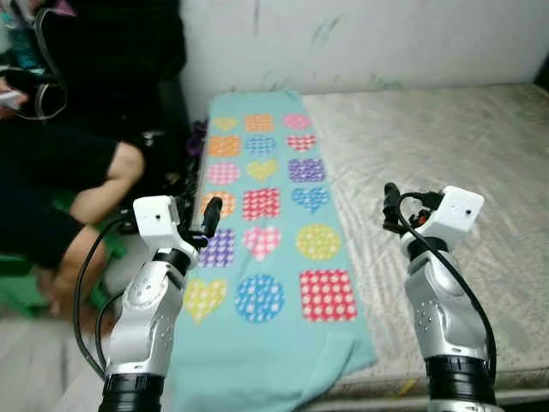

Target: Clean up the room

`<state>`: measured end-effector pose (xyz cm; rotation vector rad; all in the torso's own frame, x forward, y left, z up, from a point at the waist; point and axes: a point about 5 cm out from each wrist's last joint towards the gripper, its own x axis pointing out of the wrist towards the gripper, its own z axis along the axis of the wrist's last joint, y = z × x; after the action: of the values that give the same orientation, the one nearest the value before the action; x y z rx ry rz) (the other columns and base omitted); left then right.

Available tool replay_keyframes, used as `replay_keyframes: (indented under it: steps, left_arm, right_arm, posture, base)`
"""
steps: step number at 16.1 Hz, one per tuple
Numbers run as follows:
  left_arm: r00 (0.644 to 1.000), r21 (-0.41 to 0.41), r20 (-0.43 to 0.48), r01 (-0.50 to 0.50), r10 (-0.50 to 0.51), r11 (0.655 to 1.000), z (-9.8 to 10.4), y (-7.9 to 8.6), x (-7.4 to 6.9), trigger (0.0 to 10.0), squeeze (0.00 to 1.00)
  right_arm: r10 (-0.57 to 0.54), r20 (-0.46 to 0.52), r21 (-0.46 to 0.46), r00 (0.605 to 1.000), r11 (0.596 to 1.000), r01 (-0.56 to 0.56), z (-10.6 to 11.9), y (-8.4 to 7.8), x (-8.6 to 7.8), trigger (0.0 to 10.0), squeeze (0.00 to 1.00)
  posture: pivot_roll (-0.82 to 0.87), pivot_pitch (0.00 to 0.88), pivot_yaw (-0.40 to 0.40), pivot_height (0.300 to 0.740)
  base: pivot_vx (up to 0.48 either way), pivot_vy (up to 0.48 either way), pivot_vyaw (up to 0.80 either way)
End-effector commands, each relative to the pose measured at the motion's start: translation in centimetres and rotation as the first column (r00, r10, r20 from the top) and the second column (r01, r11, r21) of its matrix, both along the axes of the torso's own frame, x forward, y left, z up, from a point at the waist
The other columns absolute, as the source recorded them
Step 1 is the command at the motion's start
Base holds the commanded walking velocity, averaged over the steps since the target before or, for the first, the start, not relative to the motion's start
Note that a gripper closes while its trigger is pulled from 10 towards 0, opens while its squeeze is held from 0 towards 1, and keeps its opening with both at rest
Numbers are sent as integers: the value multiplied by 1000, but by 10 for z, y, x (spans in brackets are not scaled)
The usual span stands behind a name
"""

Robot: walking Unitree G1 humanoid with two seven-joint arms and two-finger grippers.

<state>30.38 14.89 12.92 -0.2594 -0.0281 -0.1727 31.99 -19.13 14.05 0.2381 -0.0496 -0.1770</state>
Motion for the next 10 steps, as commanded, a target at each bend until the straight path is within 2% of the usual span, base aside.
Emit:
replay_keyframes:
  steps: [1, 3, 10]
  left_arm:
    - [1000, 2, 6, 8, -8, 1000, 3, -1, -1, 10000, 0]
    - [1000, 0, 7, 9, -9, 1000, 3, -1, -1, 10000, 0]
    - [1000, -4, 12, 3, -3, 1000, 3, -1, -2, 10000, 0]
  right_arm:
    - [-5, 0, -4, 1000, 1000, 5, 0, -2, 0, 10000, 0]
    - [-1, 0, -9, 1000, 1000, 1, 0, -2, 0, 10000, 0]
    - [40, -11, -40, 999, 998, -40, -1, 3, 1, 10000, 0]
  posture:
    - [-121, 0, 79, 740]
    - [-122, 0, 77, 740]
    - [-121, 0, 71, 740]
  base:
    - [-247, 0, 0]
    - [-246, 0, 0]
    - [0, 0, 0]
